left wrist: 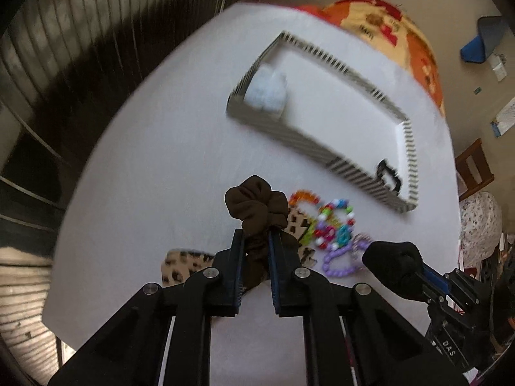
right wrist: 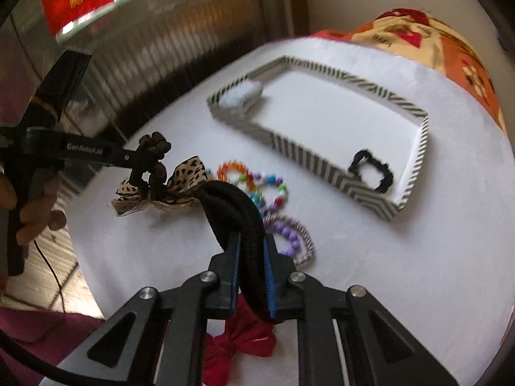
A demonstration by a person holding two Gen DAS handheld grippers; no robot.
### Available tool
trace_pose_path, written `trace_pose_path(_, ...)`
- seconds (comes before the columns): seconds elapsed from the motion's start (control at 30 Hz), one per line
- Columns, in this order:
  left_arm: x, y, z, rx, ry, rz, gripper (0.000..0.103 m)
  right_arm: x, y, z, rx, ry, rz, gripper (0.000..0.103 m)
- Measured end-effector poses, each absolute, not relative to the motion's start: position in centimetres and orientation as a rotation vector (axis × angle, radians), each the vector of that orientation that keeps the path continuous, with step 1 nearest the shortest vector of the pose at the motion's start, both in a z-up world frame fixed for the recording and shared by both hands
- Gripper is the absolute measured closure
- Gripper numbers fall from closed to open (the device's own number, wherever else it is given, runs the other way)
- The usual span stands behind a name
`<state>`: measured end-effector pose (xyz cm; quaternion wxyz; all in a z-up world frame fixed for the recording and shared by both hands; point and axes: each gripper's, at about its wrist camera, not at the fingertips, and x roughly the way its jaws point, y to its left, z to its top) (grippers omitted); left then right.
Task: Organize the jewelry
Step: 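Carry the brown scrunchie and black clip into the tray and release both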
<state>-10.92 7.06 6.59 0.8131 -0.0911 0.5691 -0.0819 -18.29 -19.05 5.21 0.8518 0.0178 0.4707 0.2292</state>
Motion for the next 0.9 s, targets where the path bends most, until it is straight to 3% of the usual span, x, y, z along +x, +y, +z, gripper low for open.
trace_pose_path(0.43, -6.1, 2.8, 11.6, -0.09, 1.097, -0.249, 0.103, -14.5, -23.4, 7.8, 0.195, 0.905, 0.336, 0.09)
trace_pose_path(0.9, 2.7, -2.8, 10.5, -0.016, 1.112, -0.313, 0.103, -5.1, -27.7, 5.5, 0.375, 0.93, 0.179, 0.089)
